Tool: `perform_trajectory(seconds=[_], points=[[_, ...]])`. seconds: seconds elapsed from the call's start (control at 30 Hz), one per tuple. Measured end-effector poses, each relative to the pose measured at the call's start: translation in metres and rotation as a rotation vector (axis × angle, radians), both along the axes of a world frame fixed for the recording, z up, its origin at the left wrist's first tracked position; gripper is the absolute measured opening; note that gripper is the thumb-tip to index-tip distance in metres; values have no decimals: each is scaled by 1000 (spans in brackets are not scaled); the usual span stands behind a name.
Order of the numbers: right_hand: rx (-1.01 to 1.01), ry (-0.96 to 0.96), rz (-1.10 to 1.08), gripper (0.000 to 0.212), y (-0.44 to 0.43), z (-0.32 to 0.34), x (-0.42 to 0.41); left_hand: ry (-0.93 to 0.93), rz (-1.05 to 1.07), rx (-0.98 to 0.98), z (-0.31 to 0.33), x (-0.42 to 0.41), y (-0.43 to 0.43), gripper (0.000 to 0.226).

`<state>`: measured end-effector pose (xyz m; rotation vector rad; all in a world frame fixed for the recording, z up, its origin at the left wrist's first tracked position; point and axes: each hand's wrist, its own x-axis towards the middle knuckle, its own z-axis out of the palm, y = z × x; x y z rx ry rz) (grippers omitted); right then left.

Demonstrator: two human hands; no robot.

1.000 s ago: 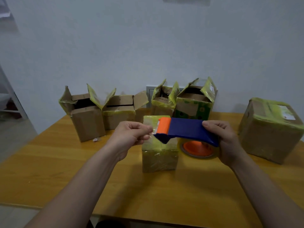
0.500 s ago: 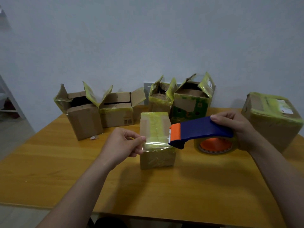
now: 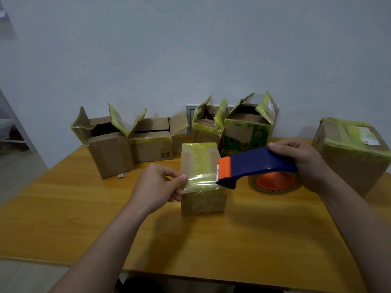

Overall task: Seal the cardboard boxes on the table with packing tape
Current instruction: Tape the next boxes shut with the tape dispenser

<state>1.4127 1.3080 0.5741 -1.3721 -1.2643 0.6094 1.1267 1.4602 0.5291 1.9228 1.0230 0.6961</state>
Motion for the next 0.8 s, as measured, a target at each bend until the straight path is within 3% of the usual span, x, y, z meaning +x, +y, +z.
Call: perform_trajectory(seconds=[0.07,0.13,0.33,0.6,0.7,0.8], points=[[23,-19,14,80,0,-2,1,-3,4,-8,0,0,1,12],[27,-37,21,85,1,-2,2,-7,2,-16,-1,0,1,11],[14,-70,44,78,4,0,5,-25,22,-15,-4,0,-2,10],[-11,-94,41,39,11,0,5,-96,68,6,-13,0,-6,14],[-24,-131,41,39,13,-2,3,-92,63,-144,-13,-5,0,36],[-31,-140,47,42,14,-4,2,-20,21,-311,-12,-10,10,44]])
